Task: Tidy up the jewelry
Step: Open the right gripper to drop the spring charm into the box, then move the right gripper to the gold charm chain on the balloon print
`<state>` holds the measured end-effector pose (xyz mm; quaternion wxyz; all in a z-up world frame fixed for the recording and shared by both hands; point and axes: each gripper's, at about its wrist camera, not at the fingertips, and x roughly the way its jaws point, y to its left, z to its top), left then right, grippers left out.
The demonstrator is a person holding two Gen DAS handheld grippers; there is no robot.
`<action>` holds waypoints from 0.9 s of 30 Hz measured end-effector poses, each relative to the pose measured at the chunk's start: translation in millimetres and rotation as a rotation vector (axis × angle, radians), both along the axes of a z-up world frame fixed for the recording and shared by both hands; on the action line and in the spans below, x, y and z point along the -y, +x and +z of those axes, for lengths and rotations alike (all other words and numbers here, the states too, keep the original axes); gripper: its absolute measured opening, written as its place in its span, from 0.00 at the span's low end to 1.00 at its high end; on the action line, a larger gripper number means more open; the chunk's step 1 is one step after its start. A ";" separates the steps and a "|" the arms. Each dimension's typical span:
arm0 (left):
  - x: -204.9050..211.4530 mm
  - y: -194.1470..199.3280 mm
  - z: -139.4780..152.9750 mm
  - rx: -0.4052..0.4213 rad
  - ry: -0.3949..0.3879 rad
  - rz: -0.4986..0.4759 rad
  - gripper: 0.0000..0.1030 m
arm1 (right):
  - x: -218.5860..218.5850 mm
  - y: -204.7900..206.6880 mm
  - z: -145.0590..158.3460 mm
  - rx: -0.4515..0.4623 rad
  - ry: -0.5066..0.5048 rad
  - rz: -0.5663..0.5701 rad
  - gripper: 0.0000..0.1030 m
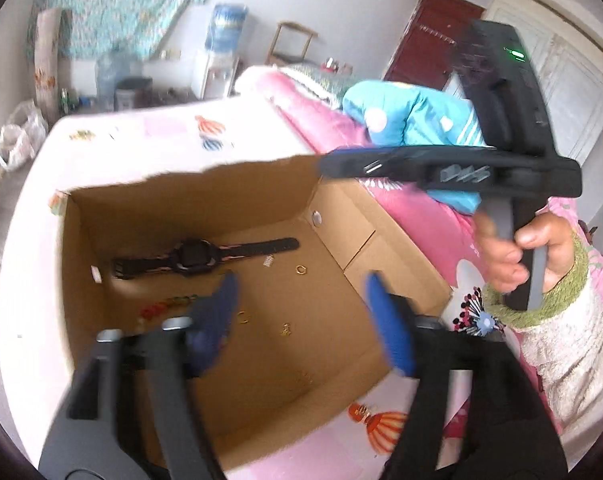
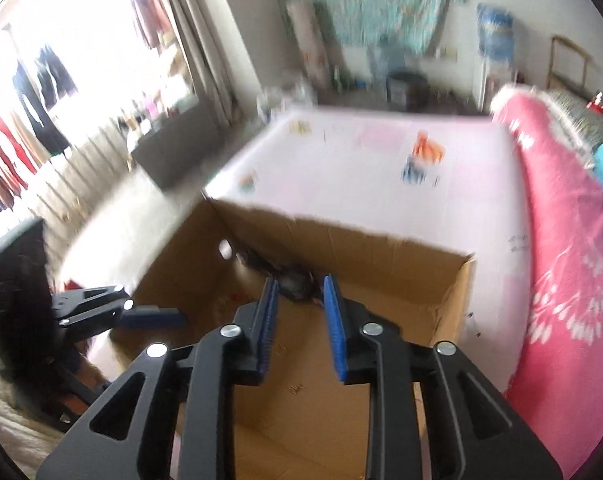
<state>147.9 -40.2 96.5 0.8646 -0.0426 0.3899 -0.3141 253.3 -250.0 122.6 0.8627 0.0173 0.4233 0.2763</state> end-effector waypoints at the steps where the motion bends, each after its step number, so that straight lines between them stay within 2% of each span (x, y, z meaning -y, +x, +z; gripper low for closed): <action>1: -7.7 -6.5 4.5 0.022 0.000 0.006 0.70 | 5.7 -9.7 8.8 0.030 0.026 -0.008 0.29; 3: -23.2 -16.9 10.7 0.052 0.002 0.032 0.78 | 22.6 -39.4 29.0 0.112 0.088 -0.051 0.44; 6: -55.0 -39.4 17.9 0.088 -0.002 0.083 0.81 | 39.6 -84.0 43.8 0.211 0.132 -0.091 0.55; 8: -70.9 -55.5 17.6 0.109 0.015 0.092 0.83 | 49.1 -117.9 44.7 0.268 0.130 -0.125 0.61; 11: -89.1 -80.0 10.0 0.106 0.067 0.104 0.86 | 57.6 -159.3 28.2 0.266 0.136 -0.180 0.66; 13: -97.6 -95.6 1.6 0.088 0.107 0.113 0.87 | 59.3 -179.6 9.5 0.225 0.129 -0.220 0.68; 15: -101.8 -108.7 -12.1 0.048 0.132 0.132 0.87 | 57.7 -192.2 -13.8 0.146 0.132 -0.243 0.73; 17: -99.5 -113.6 -27.1 0.003 0.138 0.141 0.87 | 53.5 -201.9 -41.9 0.043 0.131 -0.247 0.73; 19: -90.4 -117.5 -48.5 -0.058 0.180 0.155 0.87 | 46.3 -205.6 -67.9 -0.061 0.137 -0.234 0.74; 21: -83.4 -121.0 -64.7 -0.091 0.195 0.151 0.87 | 32.8 -206.7 -92.0 -0.138 0.045 -0.253 0.74; 23: -67.8 -121.7 -81.5 -0.122 0.266 0.168 0.87 | 21.5 -206.8 -114.5 -0.196 -0.059 -0.284 0.74; 24: -57.9 -122.8 -88.6 -0.108 0.316 0.169 0.87 | 18.3 -207.8 -119.4 -0.201 -0.087 -0.292 0.74; 27: -40.4 -123.6 -101.8 -0.089 0.371 0.162 0.87 | 7.0 -208.6 -138.8 -0.226 -0.175 -0.310 0.74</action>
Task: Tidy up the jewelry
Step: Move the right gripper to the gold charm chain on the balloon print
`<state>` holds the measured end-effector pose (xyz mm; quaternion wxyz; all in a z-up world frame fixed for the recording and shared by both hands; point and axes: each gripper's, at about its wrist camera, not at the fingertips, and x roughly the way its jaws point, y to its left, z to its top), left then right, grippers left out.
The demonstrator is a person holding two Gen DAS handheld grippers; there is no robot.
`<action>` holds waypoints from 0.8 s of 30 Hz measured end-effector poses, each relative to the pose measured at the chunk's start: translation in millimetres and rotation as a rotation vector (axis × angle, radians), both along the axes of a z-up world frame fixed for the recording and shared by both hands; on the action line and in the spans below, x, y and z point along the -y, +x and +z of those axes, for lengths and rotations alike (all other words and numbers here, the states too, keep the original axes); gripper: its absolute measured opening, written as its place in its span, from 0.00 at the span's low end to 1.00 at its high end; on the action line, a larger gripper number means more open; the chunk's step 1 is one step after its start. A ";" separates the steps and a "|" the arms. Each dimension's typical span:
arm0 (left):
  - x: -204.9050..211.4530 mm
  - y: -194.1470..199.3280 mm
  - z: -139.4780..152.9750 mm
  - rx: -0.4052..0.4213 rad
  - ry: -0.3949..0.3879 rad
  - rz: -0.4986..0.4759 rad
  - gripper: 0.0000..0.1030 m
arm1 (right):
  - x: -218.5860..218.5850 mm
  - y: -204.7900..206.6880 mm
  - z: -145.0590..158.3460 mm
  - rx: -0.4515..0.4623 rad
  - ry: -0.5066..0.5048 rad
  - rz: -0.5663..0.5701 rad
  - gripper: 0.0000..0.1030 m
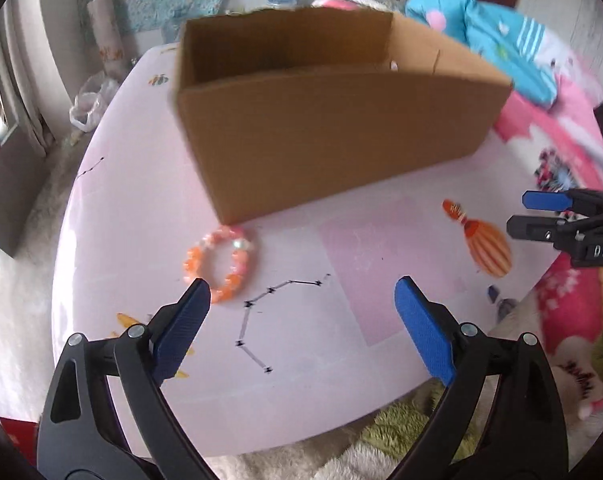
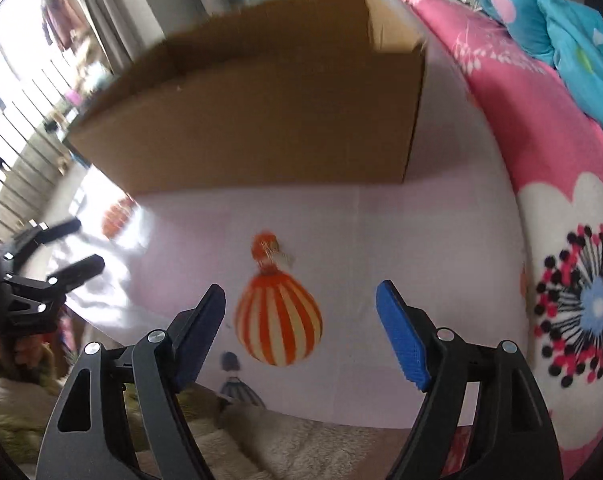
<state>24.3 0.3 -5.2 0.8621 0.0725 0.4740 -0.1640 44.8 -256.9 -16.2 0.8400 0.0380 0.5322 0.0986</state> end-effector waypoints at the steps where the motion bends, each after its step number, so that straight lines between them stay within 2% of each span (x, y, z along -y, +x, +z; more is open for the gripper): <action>1: 5.4 0.9 -5.2 -0.009 0.011 0.004 0.87 | -2.2 -1.0 -6.2 -0.010 -0.032 -0.014 0.74; 5: 15.6 5.9 -16.8 -0.047 0.057 0.029 0.87 | -10.9 -1.4 -17.8 -0.019 -0.103 -0.023 0.75; 10: 18.4 14.7 -27.6 -0.073 0.119 0.094 0.87 | -20.7 -5.5 -24.2 0.015 -0.191 -0.011 0.84; 17: 13.6 22.5 -30.9 -0.114 0.061 0.162 0.92 | -19.4 -6.4 -27.6 0.013 -0.195 -0.032 0.92; 24: 14.2 23.5 -31.7 -0.112 0.061 0.171 0.92 | -20.6 -3.4 -29.2 0.007 -0.185 -0.038 0.93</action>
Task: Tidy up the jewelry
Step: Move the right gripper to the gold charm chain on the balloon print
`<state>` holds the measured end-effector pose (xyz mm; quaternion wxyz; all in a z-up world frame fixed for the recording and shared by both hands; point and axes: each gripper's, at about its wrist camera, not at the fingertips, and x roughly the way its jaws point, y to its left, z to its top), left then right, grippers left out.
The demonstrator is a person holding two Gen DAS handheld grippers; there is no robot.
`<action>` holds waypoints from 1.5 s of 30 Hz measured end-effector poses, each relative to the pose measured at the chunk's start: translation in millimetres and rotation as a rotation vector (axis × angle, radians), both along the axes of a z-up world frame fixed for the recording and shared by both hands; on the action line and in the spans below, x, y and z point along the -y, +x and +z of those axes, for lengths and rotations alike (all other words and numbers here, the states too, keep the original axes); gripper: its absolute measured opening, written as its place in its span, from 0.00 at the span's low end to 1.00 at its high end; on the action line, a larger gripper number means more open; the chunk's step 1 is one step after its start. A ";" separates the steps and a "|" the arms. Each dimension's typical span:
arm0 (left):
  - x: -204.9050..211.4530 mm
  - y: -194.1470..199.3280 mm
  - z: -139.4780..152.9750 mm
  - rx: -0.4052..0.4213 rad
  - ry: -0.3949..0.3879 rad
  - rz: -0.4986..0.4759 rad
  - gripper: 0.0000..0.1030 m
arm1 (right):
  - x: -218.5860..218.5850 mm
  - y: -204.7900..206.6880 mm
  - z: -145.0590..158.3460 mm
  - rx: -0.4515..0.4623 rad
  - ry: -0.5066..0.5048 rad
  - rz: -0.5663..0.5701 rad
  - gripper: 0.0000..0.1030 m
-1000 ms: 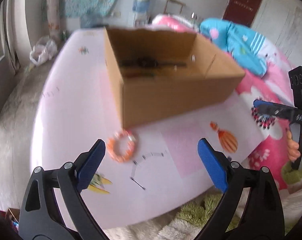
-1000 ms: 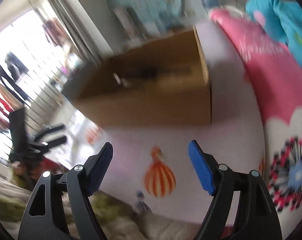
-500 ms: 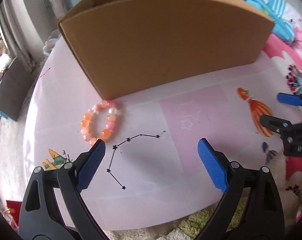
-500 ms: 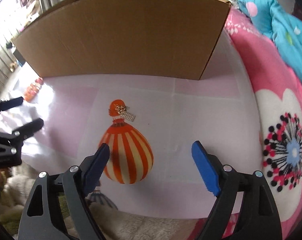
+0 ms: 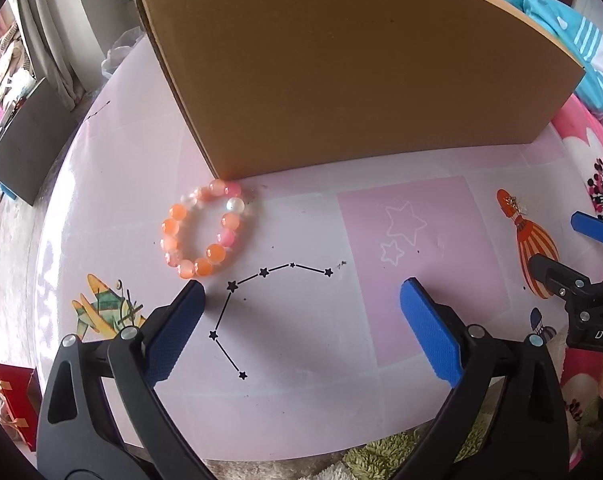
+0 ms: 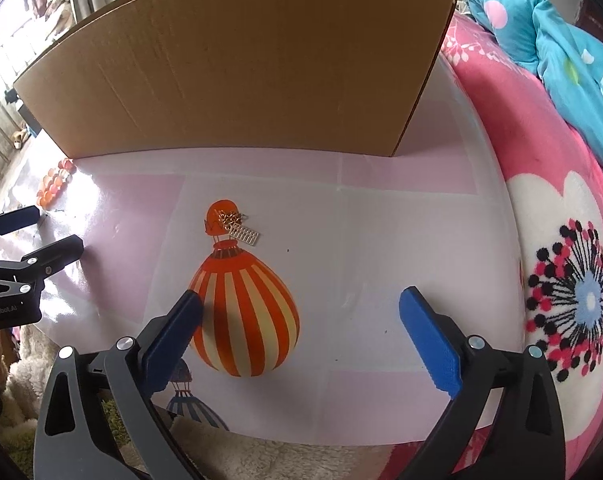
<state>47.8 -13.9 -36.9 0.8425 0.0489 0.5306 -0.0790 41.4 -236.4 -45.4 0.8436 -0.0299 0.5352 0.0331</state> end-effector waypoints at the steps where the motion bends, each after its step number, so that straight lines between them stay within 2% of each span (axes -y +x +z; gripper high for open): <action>1: 0.2 0.5 -0.5 0.000 0.000 0.003 0.92 | -0.2 -0.1 -0.5 0.003 -0.004 0.000 0.93; 20: -2.4 5.5 -4.3 0.001 0.000 0.031 0.92 | 10.4 -2.0 -1.8 0.009 0.013 0.002 0.94; 27: -0.1 4.4 -2.7 -0.001 0.001 0.033 0.92 | 12.9 -5.9 -3.4 0.046 0.017 0.024 0.94; 33: -0.8 5.7 -2.8 -0.004 0.001 0.035 0.92 | 15.4 -0.3 -1.2 0.026 0.014 0.025 0.94; 39: -2.6 8.2 -4.0 -0.005 0.001 0.035 0.92 | 19.5 1.1 13.4 0.109 0.092 0.012 0.93; 40: -2.1 7.6 -3.9 -0.005 0.001 0.035 0.92 | 18.0 1.6 15.1 0.121 0.095 0.016 0.92; 45: -1.7 7.1 -3.6 -0.006 0.002 0.035 0.92 | 7.5 5.1 13.2 0.141 0.089 0.041 0.70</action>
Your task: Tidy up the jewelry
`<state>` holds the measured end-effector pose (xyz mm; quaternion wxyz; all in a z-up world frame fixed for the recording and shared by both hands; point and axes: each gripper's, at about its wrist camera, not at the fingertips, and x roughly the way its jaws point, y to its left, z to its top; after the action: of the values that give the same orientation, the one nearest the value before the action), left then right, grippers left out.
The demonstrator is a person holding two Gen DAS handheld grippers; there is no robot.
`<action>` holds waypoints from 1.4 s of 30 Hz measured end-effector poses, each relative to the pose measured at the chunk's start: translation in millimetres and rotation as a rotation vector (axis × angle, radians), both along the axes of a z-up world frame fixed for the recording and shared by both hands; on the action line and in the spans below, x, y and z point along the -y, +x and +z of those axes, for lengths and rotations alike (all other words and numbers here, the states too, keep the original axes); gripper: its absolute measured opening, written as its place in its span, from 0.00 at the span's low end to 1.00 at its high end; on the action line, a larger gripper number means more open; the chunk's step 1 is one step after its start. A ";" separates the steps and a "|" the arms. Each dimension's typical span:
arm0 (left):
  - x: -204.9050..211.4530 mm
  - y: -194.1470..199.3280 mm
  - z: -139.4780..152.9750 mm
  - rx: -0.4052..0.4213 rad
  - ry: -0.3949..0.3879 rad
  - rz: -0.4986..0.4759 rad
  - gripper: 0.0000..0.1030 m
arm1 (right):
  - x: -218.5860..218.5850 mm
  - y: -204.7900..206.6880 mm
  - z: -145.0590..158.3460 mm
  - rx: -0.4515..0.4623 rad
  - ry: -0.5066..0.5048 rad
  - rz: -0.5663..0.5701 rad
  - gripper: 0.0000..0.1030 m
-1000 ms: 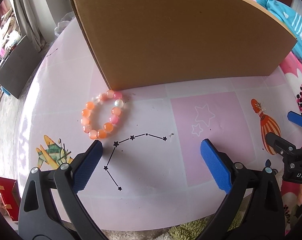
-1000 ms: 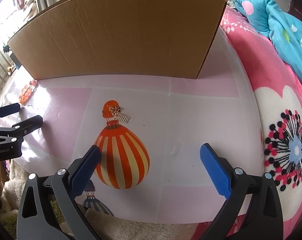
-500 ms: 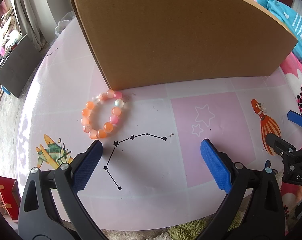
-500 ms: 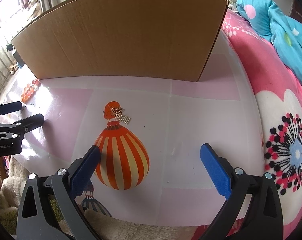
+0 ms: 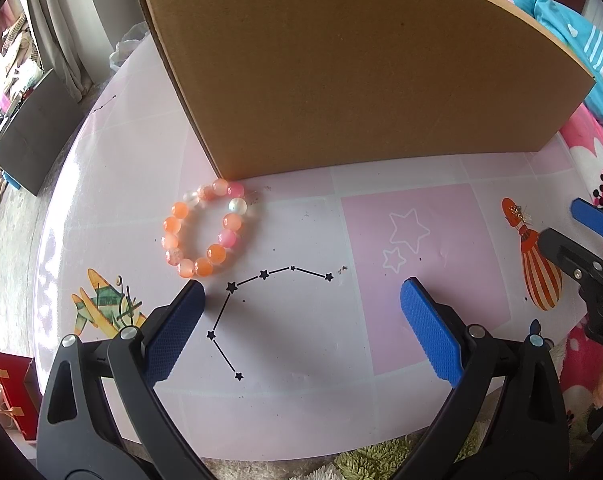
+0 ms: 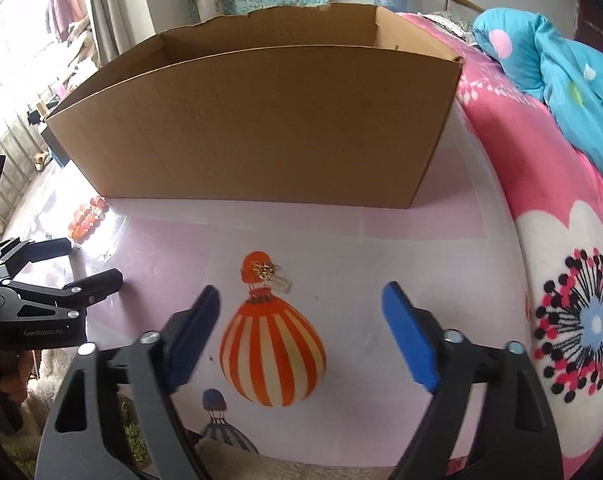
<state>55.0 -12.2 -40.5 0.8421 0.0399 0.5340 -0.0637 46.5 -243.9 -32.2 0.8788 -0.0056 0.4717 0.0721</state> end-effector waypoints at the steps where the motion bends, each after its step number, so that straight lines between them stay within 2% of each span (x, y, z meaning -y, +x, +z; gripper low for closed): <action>1: 0.1 -0.1 -0.1 0.000 0.000 0.000 0.92 | -1.7 2.0 -0.7 0.002 0.005 0.007 0.68; 3: -0.1 -0.1 0.0 0.001 0.000 0.000 0.92 | -4.6 3.3 -0.9 0.007 0.014 0.022 0.56; 11: 0.4 -0.8 0.1 0.001 0.000 0.000 0.92 | -19.0 12.8 -2.8 0.005 0.015 0.083 0.31; 17: 2.6 -2.3 0.7 0.006 0.000 -0.007 0.92 | -25.8 19.4 -7.2 -0.010 -0.014 0.118 0.23; 21: 3.0 -3.2 0.8 0.008 0.000 -0.007 0.92 | -27.7 22.2 -6.3 -0.013 -0.015 0.143 0.09; 23: 2.9 -3.0 0.7 0.008 -0.001 -0.007 0.92 | -28.6 23.0 -5.6 -0.015 -0.017 0.151 0.05; 26: 3.1 -3.2 0.7 0.009 -0.001 -0.007 0.92 | -27.8 23.6 -4.7 -0.010 -0.019 0.153 0.05; 34: 4.3 -3.8 1.3 0.016 -0.001 -0.009 0.92 | 14.7 23.2 24.3 0.036 0.216 0.050 0.04; 42: 7.0 -6.0 2.8 0.034 -0.004 -0.027 0.92 | 28.6 13.5 42.1 0.079 0.286 0.027 0.04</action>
<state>48.9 -19.2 -37.7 0.8503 0.0464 0.5188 -0.0753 60.0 -272.5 9.8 0.8874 0.1107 0.4217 0.1500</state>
